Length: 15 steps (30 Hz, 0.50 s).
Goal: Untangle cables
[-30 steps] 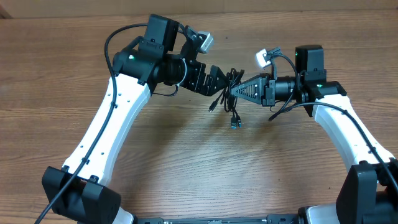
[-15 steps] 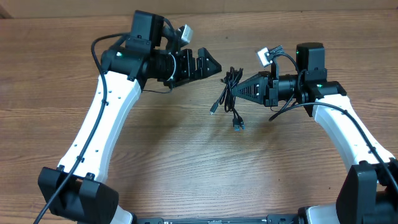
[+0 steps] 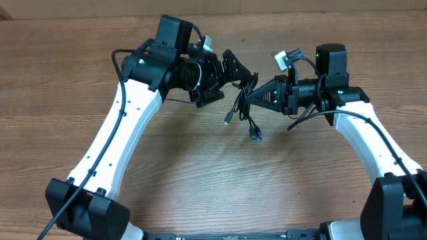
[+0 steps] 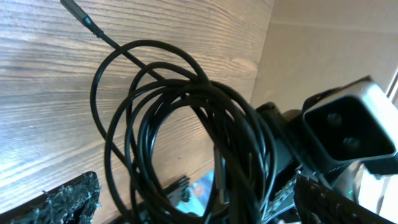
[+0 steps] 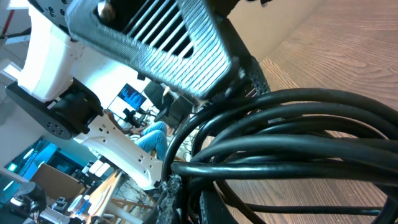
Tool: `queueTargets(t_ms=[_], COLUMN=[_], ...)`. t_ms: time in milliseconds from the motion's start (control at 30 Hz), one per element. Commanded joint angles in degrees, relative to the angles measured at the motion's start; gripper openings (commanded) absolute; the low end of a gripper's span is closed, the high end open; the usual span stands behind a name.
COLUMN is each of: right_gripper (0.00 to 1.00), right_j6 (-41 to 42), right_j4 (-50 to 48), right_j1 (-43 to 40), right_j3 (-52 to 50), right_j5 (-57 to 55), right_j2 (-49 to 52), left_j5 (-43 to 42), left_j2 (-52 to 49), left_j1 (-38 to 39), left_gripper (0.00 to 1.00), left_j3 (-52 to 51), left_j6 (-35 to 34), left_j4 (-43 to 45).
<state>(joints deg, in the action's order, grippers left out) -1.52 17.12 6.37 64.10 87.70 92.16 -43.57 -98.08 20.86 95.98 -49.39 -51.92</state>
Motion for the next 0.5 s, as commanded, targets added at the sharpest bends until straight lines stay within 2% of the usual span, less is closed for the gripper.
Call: queueTargets(t_ms=[0,133,267,333,400,433,467], right_gripper=[0.04,0.04,0.04,0.04,0.04,0.04,0.04], right_j6=[-0.5,-0.5,-0.5,-0.5,-0.4,-0.4,-0.3], right_j4=[-0.6,-0.6,-1.0,-1.3,-1.5,-1.6,-1.7], right_j1=[0.4,0.8,1.5,1.8,2.1,2.3,2.3], right_j3=[1.6,1.6,1.6,1.6,1.6,1.6,1.6], right_j5=[2.3,2.3,2.3,2.3,2.2,2.2,2.3], right_j2=[-1.9,-1.9,-1.9,-1.9,-1.9,-1.9,-1.9], left_j5=[-0.8,-0.1,0.7,0.7,0.7,0.7,0.7], left_j2=[-0.5,-0.5,-0.5,-0.5,-0.6,-0.6,-0.6], left_j1=[-0.2,-0.1,0.2,0.2,0.2,0.2,0.2], left_gripper=[1.00,0.93,0.93,0.89,0.78,0.63,0.55], left_j3=[1.2,1.2,1.2,1.2,1.2,1.2,1.2], left_j6=[-6.3,-9.8,-11.1,-11.1,-11.1,-11.1,-11.1], left_j4=[1.4,4.3,4.8,4.8,4.8,4.8,4.8])
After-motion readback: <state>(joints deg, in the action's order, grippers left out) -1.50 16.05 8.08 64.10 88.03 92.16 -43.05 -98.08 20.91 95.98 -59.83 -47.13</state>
